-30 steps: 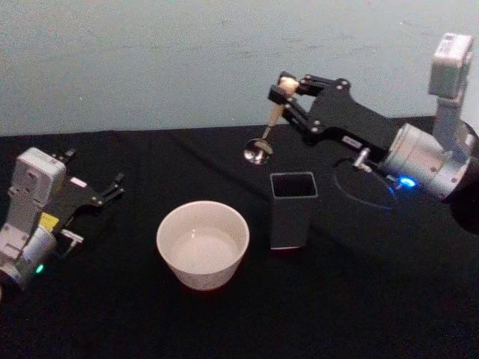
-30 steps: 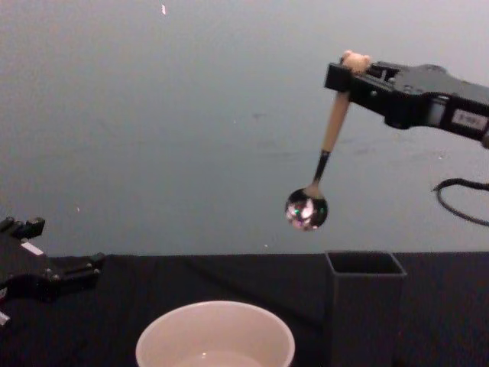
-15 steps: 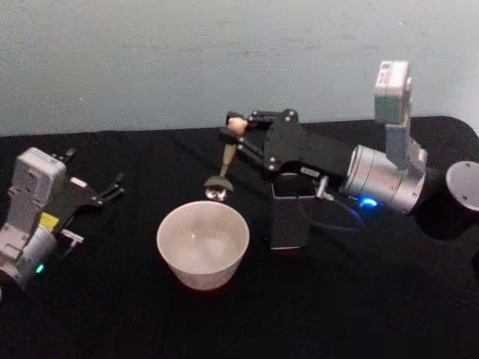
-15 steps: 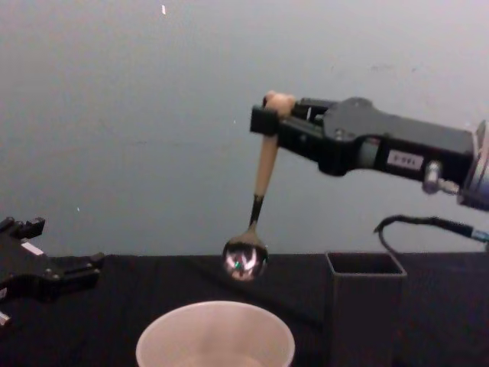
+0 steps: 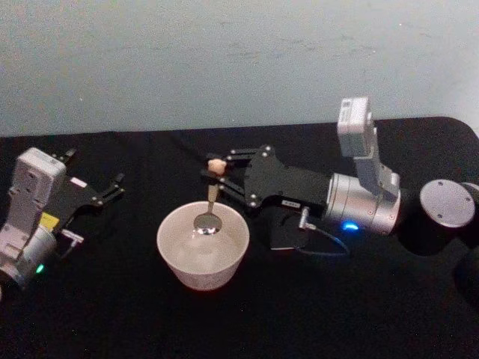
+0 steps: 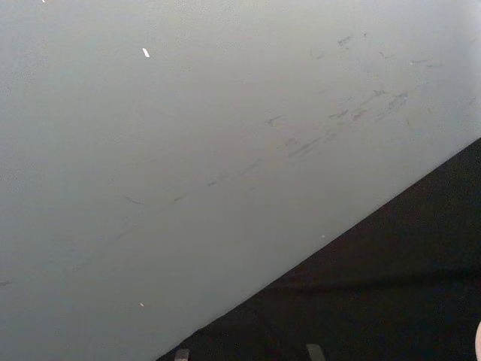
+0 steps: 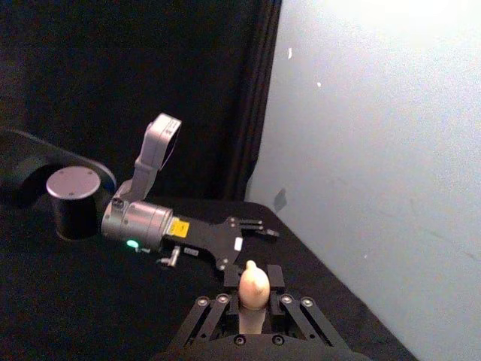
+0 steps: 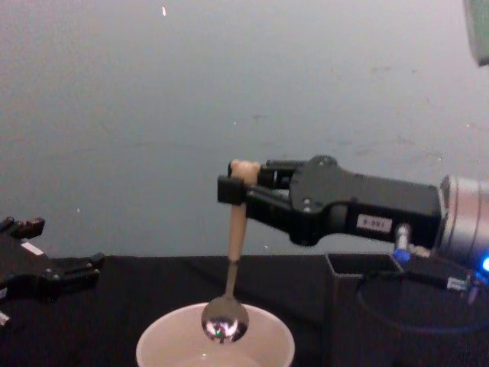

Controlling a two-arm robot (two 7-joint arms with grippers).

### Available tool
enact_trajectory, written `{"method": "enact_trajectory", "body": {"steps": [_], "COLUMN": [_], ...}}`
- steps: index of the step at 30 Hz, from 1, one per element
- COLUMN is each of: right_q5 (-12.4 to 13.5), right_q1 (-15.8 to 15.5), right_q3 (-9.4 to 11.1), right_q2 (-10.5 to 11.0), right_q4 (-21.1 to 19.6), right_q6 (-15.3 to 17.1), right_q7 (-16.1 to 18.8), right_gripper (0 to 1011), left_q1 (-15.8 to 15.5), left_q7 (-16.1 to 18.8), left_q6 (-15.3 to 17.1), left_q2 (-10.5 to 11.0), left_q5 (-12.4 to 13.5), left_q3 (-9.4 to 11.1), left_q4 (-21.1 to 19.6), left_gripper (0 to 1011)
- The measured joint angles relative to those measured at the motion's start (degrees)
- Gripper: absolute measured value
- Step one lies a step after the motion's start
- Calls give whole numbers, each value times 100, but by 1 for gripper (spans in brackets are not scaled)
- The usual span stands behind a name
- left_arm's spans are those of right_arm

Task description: Pick up the stirring spoon with one hand, stir inside the cup, then place it back in its original position.

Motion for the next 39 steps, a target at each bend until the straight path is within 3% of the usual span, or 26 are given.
{"method": "enact_trajectory", "body": {"steps": [15, 39], "right_q5": [-177, -367], "right_q1": [119, 109], "right_q3": [-178, -172], "right_q2": [-316, -436], "right_q4": [704, 910], "right_q6": [-283, -278], "right_q7": [89, -26], "right_gripper": [214, 214], "left_q1": [0, 0], "left_q7": [0, 0], "left_q6": [0, 0], "left_q2": [0, 0], "left_q5": [0, 0], "left_q3": [0, 0], "left_q4": [0, 0], "left_gripper": [1001, 1001]}}
